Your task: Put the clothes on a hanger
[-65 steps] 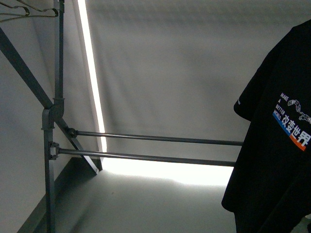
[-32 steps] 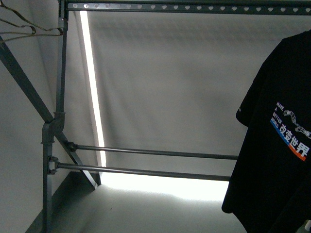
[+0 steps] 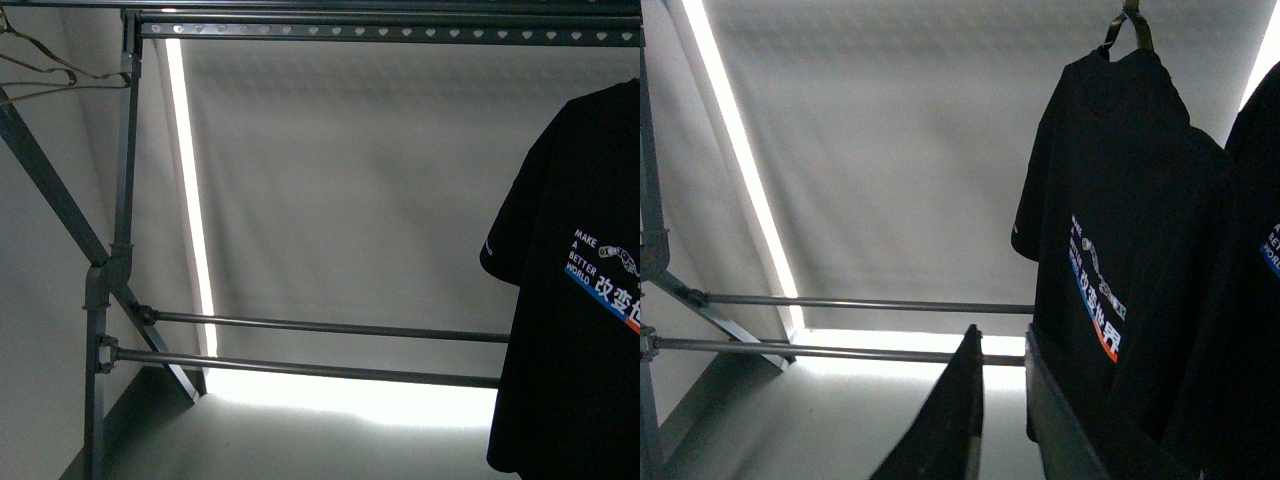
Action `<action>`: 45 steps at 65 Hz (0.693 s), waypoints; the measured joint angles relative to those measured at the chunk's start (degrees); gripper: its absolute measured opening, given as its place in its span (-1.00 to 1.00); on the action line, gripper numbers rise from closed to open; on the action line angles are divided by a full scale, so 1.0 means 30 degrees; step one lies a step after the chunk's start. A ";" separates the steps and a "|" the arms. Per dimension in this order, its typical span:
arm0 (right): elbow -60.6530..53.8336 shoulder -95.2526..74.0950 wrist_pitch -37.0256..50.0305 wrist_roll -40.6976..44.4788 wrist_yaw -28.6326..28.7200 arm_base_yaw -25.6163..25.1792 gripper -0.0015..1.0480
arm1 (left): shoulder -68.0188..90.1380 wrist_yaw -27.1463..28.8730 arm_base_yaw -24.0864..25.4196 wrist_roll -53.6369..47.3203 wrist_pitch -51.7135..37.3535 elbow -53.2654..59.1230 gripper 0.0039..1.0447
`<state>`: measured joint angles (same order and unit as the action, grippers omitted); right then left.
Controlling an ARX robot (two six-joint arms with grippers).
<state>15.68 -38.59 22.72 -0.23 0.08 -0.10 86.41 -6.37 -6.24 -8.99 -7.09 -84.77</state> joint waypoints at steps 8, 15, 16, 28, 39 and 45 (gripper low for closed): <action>-0.1107 0.0852 0.0102 0.0022 -0.0022 -0.0007 -0.95 | -0.0860 0.3461 0.0903 0.3162 -0.0364 0.0940 0.88; -0.1938 0.1778 0.0102 0.0036 0.0000 0.0000 -0.95 | -0.2178 0.2820 0.1392 0.4656 -0.0248 0.2841 0.88; -0.2055 0.1938 0.0095 0.0036 0.0007 0.0007 -0.95 | -0.2484 0.2696 0.1399 0.4903 -0.0262 0.3286 0.88; -0.3155 0.3453 -0.0299 0.0029 -0.0007 0.0007 -0.95 | -0.6266 0.1996 0.1858 0.4488 -0.1566 0.9034 0.57; -0.3789 0.4794 -0.0969 0.0029 -0.0007 0.0007 -0.95 | -0.9231 0.2084 0.2011 0.3439 -0.4277 1.4739 -0.01; -0.4044 0.5574 -0.1435 0.0036 0.0000 0.0007 -0.95 | -1.0367 0.2142 0.2062 0.3293 -0.5486 1.7719 -0.43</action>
<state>3.55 -21.87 18.41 -0.12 0.08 -0.08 55.31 0.05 -0.05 0.89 -23.55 -31.62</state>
